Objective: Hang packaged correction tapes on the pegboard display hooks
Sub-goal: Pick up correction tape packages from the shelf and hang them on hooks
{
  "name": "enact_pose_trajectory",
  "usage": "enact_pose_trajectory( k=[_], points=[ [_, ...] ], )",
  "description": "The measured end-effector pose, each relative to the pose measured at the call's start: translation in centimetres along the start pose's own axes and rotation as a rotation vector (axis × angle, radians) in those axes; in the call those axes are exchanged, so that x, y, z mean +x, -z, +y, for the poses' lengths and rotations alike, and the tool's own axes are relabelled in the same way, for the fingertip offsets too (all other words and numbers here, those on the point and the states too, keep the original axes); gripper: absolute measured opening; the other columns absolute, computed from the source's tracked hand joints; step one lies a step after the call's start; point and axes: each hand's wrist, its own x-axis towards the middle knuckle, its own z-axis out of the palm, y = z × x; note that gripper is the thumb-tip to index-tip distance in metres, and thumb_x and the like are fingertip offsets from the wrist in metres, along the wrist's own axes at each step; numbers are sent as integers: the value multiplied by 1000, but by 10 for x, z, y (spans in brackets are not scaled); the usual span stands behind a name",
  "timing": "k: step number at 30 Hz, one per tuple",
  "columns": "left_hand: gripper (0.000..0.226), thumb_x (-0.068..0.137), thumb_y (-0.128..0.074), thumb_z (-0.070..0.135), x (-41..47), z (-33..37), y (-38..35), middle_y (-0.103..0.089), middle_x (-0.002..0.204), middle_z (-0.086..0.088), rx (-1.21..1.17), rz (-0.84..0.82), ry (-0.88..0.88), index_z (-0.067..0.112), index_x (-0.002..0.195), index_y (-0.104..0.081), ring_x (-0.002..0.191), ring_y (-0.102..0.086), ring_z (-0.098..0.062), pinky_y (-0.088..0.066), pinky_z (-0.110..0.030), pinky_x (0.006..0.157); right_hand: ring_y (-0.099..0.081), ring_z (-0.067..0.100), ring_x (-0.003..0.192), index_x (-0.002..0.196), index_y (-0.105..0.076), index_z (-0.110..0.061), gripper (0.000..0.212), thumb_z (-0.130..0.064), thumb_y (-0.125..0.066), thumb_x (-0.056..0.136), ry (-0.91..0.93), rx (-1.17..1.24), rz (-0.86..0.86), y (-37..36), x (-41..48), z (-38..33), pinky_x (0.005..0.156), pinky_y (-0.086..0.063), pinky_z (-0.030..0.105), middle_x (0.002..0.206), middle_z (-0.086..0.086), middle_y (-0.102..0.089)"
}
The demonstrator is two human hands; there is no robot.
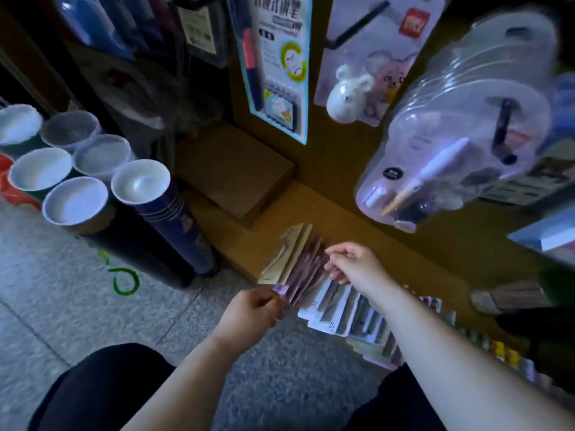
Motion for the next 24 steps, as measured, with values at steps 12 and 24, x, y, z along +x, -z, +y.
enact_pose_trajectory(
  k=[12,24],
  points=[
    [39,92,-46,26,-73,-6,-13,-57,61,3,108,110,-51,17,59,-64,49,-45,-11,-33,-12,39,-47,10,54,78,-55,-17,20,-9,-43,93,98,132,114,6,-85,25,52,-37,20,67,-1,-55],
    [41,92,-48,29,-139,0,-27,-57,57,0,36,230,-161,12,58,-65,57,-50,-11,-38,-18,55,-47,11,55,91,-53,-9,14,-7,-39,93,147,155,149,17,-169,48,51,-41,20,68,1,-53]
  ],
)
